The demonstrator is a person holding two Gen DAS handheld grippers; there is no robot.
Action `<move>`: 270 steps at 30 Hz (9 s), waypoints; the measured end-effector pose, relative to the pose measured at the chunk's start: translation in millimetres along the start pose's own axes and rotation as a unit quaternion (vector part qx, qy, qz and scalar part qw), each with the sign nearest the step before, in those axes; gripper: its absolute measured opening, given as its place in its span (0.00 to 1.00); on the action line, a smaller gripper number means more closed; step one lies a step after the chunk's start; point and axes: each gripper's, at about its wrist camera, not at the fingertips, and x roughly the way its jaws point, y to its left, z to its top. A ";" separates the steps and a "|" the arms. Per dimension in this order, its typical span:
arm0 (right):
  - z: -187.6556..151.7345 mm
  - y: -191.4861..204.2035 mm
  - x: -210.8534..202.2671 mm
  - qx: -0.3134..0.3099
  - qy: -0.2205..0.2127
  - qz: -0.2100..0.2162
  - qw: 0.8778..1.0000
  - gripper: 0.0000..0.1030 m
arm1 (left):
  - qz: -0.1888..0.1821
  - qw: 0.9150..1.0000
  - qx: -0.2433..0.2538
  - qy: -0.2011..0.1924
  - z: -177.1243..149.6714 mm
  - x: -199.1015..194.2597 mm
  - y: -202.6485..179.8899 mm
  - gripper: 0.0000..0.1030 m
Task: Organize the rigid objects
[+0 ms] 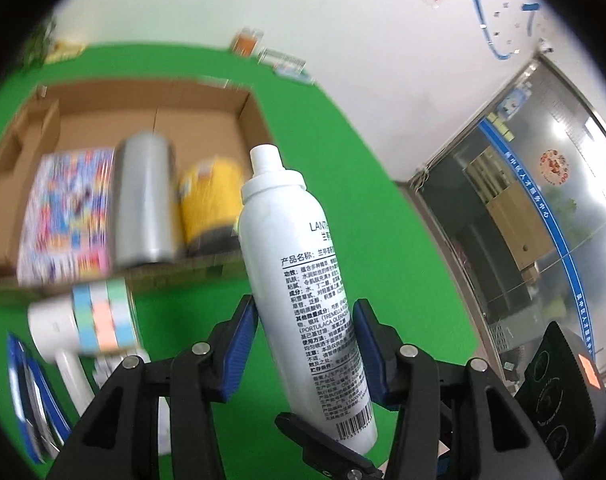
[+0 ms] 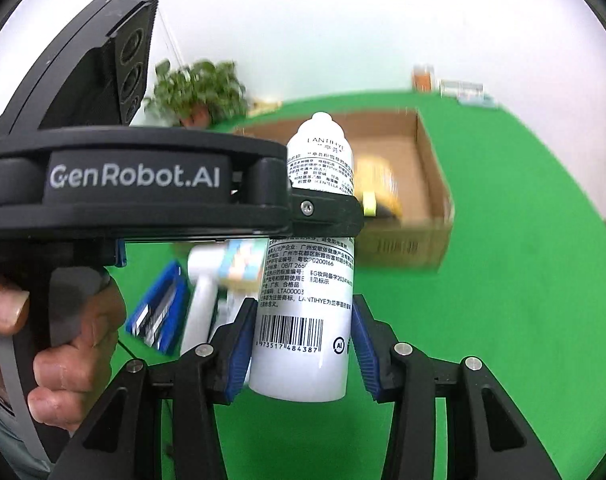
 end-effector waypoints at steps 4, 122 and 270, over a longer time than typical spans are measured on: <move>30.5 0.9 -13.5 -0.013 -0.030 -0.011 0.999 0.42 | 0.009 0.999 0.030 -0.023 23.9 -13.0 -11.1 0.46; -156.4 174.0 97.2 -0.027 0.072 0.016 0.997 0.94 | 0.250 0.962 -0.029 -0.103 -147.1 -95.5 165.3 0.98; 80.1 181.4 181.7 0.006 0.036 0.031 0.999 0.99 | 0.167 0.960 -0.015 -0.223 24.2 -115.2 206.0 0.72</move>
